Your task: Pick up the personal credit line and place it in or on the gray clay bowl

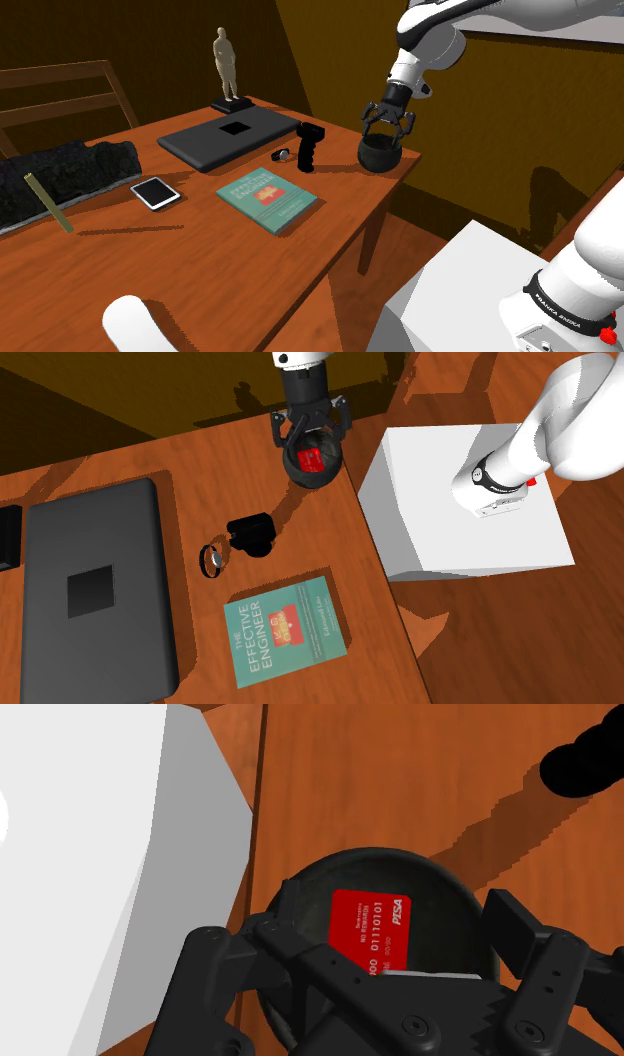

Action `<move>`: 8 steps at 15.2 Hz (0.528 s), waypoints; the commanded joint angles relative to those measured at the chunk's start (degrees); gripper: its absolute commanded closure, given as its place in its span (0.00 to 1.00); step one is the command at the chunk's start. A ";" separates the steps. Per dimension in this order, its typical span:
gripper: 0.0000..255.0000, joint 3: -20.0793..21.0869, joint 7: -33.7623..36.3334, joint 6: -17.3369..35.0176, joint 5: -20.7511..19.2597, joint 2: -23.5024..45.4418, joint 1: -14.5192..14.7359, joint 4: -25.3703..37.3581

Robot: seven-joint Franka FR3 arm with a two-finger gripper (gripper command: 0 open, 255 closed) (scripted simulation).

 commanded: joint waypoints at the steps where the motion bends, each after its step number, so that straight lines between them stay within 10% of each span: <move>1: 0.00 -0.60 0.34 -2.84 -0.60 -0.10 -0.66 2.51; 8: 0.00 -1.29 0.68 -6.08 -1.21 0.14 -1.42 5.71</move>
